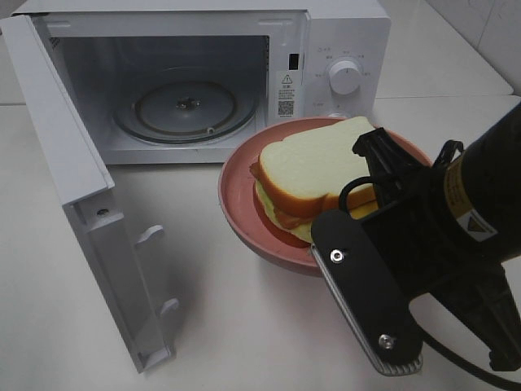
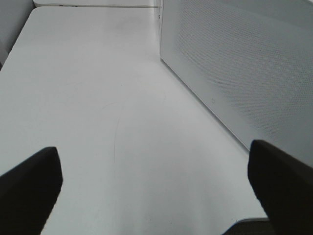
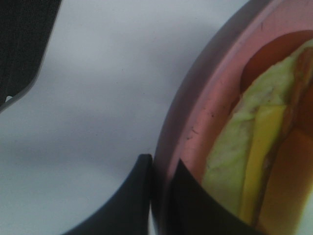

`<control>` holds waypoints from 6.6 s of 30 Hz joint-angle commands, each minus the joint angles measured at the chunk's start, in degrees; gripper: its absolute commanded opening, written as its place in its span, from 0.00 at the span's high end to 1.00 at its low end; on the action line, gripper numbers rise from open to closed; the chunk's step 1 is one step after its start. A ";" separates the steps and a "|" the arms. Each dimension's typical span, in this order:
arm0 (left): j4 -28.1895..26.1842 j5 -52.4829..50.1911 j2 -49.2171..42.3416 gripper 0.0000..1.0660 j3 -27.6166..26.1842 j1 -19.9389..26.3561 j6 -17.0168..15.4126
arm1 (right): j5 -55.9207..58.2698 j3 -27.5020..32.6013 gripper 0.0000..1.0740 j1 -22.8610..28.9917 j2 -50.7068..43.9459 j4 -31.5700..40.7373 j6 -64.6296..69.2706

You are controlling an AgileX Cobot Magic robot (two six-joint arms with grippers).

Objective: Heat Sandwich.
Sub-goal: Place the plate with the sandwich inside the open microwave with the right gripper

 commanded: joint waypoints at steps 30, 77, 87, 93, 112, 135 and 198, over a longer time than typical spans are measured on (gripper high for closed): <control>-0.17 -0.52 -1.09 0.08 0.06 -0.29 -0.11 | -9.00 0.23 1.00 -13.06 -0.06 10.60 -35.52; -0.17 -0.52 -1.09 0.08 0.06 -0.29 -0.11 | -12.26 -20.80 1.00 -16.62 23.55 25.61 -48.82; -0.17 -0.52 -1.09 0.08 0.06 -0.29 -0.11 | -12.38 -26.07 1.00 -16.62 28.71 25.78 -48.82; -0.17 -0.52 -1.09 0.08 0.06 -0.29 -0.11 | -12.78 -28.76 1.00 -16.62 31.17 26.01 -48.59; -0.17 -0.52 -1.09 0.08 0.06 -0.29 -0.11 | -12.61 -42.97 1.00 -17.07 41.60 25.73 -47.90; -0.17 -0.52 -1.09 0.08 0.06 -0.29 -0.11 | -7.91 -64.00 0.99 -17.30 55.29 20.80 -40.74; -0.17 -0.52 -1.09 0.08 0.06 -0.29 -0.11 | -7.05 -81.82 0.24 -19.94 68.41 15.47 -21.89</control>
